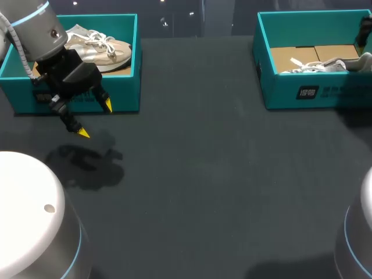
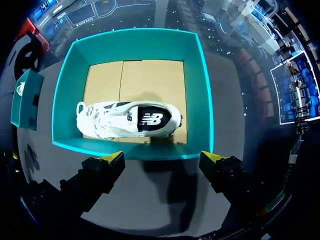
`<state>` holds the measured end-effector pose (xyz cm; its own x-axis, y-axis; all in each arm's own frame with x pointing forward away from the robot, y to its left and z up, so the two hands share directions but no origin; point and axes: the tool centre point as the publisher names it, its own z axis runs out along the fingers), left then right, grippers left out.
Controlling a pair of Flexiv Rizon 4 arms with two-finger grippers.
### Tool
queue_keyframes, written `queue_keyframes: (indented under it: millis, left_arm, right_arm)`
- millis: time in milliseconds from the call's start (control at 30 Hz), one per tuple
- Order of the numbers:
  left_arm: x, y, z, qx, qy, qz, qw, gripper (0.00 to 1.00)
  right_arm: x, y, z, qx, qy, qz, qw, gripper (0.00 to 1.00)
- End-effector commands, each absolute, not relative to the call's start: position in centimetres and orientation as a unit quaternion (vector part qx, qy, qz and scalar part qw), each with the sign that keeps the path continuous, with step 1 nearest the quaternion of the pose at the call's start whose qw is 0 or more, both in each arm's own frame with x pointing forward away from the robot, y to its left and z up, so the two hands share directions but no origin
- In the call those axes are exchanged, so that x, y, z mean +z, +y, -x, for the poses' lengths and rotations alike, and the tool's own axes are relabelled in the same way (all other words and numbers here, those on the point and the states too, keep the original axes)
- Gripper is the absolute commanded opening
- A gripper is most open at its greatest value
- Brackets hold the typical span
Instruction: Take the shoe out of the shoebox, open the shoe tongue, remove and reinsert the insole, then place the shoe into the shoebox
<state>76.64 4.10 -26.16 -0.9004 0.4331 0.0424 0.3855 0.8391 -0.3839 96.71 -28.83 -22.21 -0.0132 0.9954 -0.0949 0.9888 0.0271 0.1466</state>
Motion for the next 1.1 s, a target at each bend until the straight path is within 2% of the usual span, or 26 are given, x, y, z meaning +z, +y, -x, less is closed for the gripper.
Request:
queue_keyframes:
  millis: [33,600,800,933,1000,1100]
  left_arm:
    - [-26.2,4.2,-76.6,0.186,-0.957,0.214,0.063,1.0]
    - [-26.2,4.2,-76.6,0.186,-0.957,0.214,0.063,1.0]
    - [-23.7,8.2,-80.4,0.138,-0.938,0.314,0.048,1.0]
    - [-21.8,12.2,-83.8,0.077,-0.897,0.433,0.046,1.0]
    - [-21.4,14.7,-85.2,0.046,-0.851,0.523,-0.001,1.0]
    - [-21.3,16.1,-85.9,0.074,-0.823,0.563,0.002,1.0]
  right_arm:
    - [-19.7,-28.6,-93.7,0.033,0.713,-0.693,0.102,1.0]
    - [-18.2,-27.5,-92.1,0.032,0.714,-0.692,0.096,1.0]
    - [-18.2,-27.5,-92.1,0.032,0.714,-0.692,0.096,1.0]
    - [-18.2,-27.5,-92.1,0.032,0.714,-0.692,0.096,1.0]
    - [-18.2,-27.5,-92.1,0.032,0.714,-0.692,0.096,1.0]
    - [-18.2,-27.5,-92.1,0.032,0.714,-0.692,0.096,1.0]
